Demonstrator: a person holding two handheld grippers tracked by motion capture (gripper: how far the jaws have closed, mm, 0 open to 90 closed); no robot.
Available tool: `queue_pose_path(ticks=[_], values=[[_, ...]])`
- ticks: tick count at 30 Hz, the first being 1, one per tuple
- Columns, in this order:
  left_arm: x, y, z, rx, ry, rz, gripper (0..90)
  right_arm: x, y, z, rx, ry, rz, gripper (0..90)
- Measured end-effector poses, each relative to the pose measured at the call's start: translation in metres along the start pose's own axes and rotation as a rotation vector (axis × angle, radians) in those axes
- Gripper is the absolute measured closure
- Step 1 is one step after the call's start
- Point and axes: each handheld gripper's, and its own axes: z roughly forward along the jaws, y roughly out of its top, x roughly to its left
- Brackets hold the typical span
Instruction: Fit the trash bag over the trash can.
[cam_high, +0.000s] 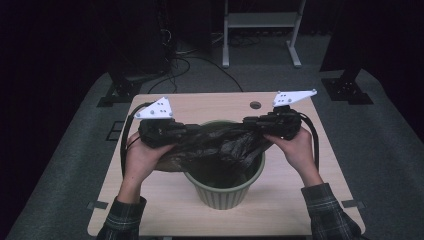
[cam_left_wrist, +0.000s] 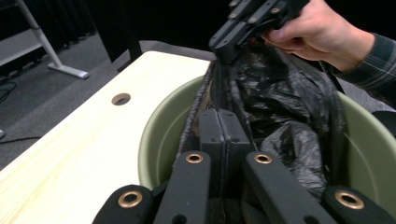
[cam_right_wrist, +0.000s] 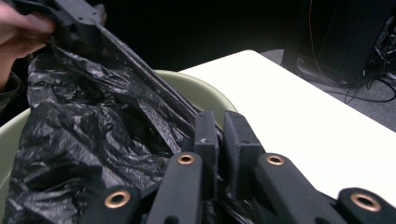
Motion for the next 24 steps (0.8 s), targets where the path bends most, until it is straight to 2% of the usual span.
queue_pose_path(ticks=[2, 4, 5, 12, 13, 20, 24], values=[[0.006, -0.004, 0.002, 0.001, 0.010, -0.011, 89.8, -0.001, -0.001, -0.001, -0.003, -0.010, 0.006, 83.8], [0.015, -0.010, 0.007, 0.009, 0.026, -0.035, 89.8, -0.004, -0.001, -0.001, -0.005, -0.018, 0.011, 86.4], [0.015, -0.010, 0.007, 0.009, 0.026, -0.035, 89.8, -0.006, -0.001, -0.001, -0.006, -0.023, 0.018, 89.9], [0.035, -0.028, 0.021, 0.029, 0.039, -0.088, 89.8, -0.014, -0.005, 0.008, 0.014, -0.031, 0.038, 90.0], [0.039, -0.032, 0.024, 0.029, 0.044, -0.105, 89.8, -0.016, -0.005, 0.011, 0.020, -0.037, 0.039, 90.0], [0.051, -0.042, 0.035, 0.042, 0.055, -0.140, 89.8, -0.023, -0.008, 0.021, 0.023, -0.065, 0.057, 90.0], [0.056, -0.049, 0.044, 0.068, 0.054, -0.159, 89.8, -0.031, -0.012, 0.029, 0.037, -0.079, 0.081, 90.0]])
